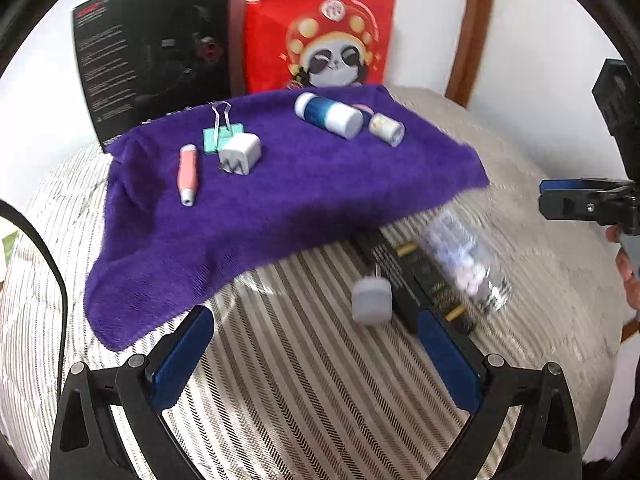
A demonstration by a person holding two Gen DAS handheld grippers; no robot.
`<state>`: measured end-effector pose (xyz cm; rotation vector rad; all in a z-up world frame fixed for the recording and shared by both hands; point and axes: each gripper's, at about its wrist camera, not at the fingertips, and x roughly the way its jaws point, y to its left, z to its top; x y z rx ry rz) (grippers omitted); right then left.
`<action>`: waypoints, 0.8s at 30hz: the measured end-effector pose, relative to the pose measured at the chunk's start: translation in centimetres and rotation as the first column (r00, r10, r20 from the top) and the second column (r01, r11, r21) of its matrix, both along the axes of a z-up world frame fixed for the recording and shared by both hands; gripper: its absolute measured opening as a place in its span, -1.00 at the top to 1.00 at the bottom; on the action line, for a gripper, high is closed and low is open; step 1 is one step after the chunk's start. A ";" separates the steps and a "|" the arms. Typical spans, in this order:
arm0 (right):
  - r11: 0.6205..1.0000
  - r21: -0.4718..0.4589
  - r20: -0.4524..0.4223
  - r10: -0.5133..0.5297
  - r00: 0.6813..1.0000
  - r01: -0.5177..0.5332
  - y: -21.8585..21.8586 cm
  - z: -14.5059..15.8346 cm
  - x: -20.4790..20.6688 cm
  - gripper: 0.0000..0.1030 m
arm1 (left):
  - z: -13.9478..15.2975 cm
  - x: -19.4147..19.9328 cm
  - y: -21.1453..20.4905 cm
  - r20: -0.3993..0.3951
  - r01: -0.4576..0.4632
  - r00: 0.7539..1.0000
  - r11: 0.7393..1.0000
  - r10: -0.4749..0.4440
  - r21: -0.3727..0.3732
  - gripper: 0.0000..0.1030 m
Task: Organize rigid objects
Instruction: 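Move both tools back toward the remaining items beside the towel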
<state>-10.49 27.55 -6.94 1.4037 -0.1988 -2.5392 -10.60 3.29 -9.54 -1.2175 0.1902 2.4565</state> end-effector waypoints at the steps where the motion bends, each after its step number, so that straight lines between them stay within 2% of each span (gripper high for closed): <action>1: 1.000 -0.002 0.005 -0.003 1.000 0.003 0.1 -0.2 0.3 -1.00 | -0.1 0.0 0.1 0.003 0.011 1.000 1.000 -0.011 0.005 -0.93; 3: 1.000 -0.007 0.019 -0.017 1.000 0.017 0.5 -0.9 1.1 -1.00 | -0.4 0.1 0.4 0.001 0.037 0.999 0.999 -0.037 0.021 -0.89; 5: 0.999 -0.015 0.026 -0.032 0.999 0.032 0.8 -1.4 1.9 -1.00 | -0.6 0.1 0.7 0.000 0.046 0.999 0.999 -0.046 0.022 -0.74; 7: 0.999 -0.023 0.032 -0.044 0.999 0.045 1.2 -1.8 2.4 -1.00 | -0.9 -0.1 1.0 0.006 0.062 0.998 0.998 -0.063 0.026 -0.48; 10: 0.998 -0.027 0.039 -0.057 0.998 0.058 1.6 -2.3 3.1 -1.00 | -1.0 -0.1 1.3 -0.002 0.082 0.997 0.995 -0.082 0.050 -0.42; 11: 0.998 -0.028 0.039 -0.059 0.997 0.060 1.6 -2.4 3.2 -1.00 | -1.0 -0.2 1.3 -0.002 0.090 0.996 0.994 -0.090 0.060 -0.35; 12: 0.998 -0.028 0.041 -0.061 0.997 0.062 1.7 -2.6 3.4 -1.00 | -0.9 -0.2 1.3 0.000 0.100 0.995 0.992 -0.101 0.073 -0.19; 22: 0.997 -0.040 0.050 -0.061 0.997 0.063 2.0 -3.2 3.6 -1.00 | -0.6 -0.2 2.4 -0.004 0.142 0.990 0.985 -0.142 0.099 0.29; 24: 0.998 -0.035 0.044 -0.057 0.997 0.059 1.9 -3.1 3.5 -1.00 | -0.6 -0.1 2.7 -0.007 0.146 0.989 0.985 -0.146 0.096 0.34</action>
